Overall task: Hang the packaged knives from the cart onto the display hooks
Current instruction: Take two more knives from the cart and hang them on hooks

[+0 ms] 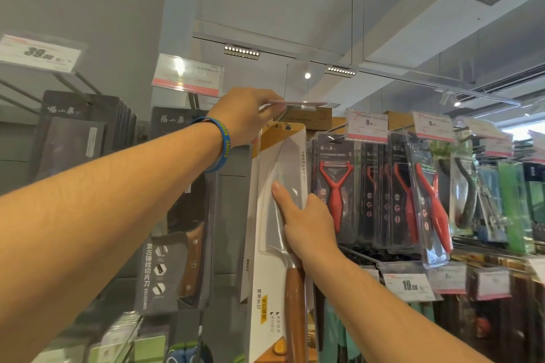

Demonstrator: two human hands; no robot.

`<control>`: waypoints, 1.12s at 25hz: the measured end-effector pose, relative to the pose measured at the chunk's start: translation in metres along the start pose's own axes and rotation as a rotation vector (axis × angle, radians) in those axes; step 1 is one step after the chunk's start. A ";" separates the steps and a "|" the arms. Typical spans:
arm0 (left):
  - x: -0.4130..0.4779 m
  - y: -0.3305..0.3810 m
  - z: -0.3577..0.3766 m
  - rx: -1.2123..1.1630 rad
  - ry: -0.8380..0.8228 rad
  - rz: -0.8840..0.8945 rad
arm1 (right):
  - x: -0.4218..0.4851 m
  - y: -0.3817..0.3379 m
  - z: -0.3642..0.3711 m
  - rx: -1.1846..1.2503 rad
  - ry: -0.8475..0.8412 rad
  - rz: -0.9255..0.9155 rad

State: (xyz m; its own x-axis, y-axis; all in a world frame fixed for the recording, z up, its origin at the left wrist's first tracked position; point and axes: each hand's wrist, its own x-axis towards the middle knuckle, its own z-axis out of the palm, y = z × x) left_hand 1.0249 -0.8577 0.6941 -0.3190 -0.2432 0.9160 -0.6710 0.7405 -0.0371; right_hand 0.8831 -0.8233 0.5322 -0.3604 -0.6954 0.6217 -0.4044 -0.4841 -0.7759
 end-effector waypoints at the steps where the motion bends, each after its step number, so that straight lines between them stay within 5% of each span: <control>1: -0.001 0.000 0.000 -0.005 -0.003 -0.004 | 0.001 0.001 -0.001 0.001 -0.004 0.006; 7: -0.001 0.000 0.002 0.004 0.030 0.003 | 0.003 -0.005 -0.001 0.200 -0.107 0.127; 16: -0.001 0.000 0.001 -0.001 0.025 0.009 | -0.002 0.003 -0.005 0.289 -0.037 0.208; 28: -0.002 0.006 0.002 -0.032 0.028 -0.015 | 0.007 -0.015 -0.027 -0.057 -0.069 -0.009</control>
State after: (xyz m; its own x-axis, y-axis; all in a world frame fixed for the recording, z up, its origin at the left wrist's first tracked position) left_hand 1.0203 -0.8544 0.6916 -0.2902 -0.2370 0.9272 -0.6539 0.7565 -0.0112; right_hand 0.8639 -0.8064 0.5507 -0.2983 -0.7273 0.6182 -0.4555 -0.4607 -0.7618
